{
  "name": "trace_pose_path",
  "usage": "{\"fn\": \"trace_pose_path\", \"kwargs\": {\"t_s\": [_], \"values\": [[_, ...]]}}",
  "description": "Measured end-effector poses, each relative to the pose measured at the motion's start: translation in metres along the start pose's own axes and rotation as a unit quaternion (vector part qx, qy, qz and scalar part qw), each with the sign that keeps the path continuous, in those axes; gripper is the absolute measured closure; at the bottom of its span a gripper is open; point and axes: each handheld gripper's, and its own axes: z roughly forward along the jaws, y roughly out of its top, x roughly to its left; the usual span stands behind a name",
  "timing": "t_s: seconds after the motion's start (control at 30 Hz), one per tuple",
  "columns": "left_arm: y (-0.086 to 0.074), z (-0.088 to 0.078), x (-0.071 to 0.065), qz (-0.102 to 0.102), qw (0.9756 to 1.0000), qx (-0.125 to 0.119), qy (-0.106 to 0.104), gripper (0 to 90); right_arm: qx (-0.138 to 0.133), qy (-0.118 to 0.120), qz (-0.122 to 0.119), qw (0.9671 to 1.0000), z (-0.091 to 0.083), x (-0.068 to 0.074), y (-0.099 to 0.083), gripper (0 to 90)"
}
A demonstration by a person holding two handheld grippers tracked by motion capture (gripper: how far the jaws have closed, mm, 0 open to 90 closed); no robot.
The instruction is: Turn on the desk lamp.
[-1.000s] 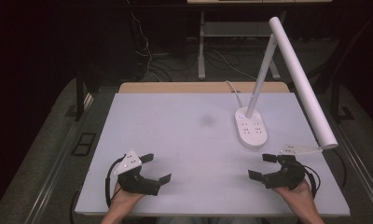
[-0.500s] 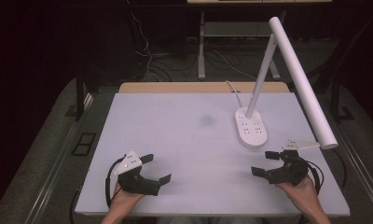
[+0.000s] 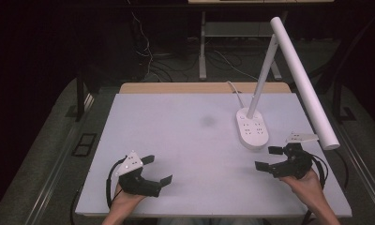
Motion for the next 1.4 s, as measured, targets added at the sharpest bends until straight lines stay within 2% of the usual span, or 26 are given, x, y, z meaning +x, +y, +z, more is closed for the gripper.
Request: {"fn": "trace_pose_path", "kwargs": {"t_s": [0.5, 0.67, 1.4], "values": [[0.0, 0.0, 0.0, -0.003, 1.0, -0.002, 0.001, 0.2, 0.0, -0.014, -0.006, 0.9999, -0.007, -0.017, 0.028, 0.4], [0.0, 0.0, 0.0, -0.003, 1.0, -0.002, 0.001, 0.2, -0.002, -0.021, 0.002, 0.9998, -0.009, -0.025, 0.037, 0.4], [0.0, -0.001, 0.0, -0.004, 1.0, -0.005, 0.002, 0.2, 0.01, -0.04, 0.003, 0.9991, 0.0, -0.05, 0.067, 0.4]]}}
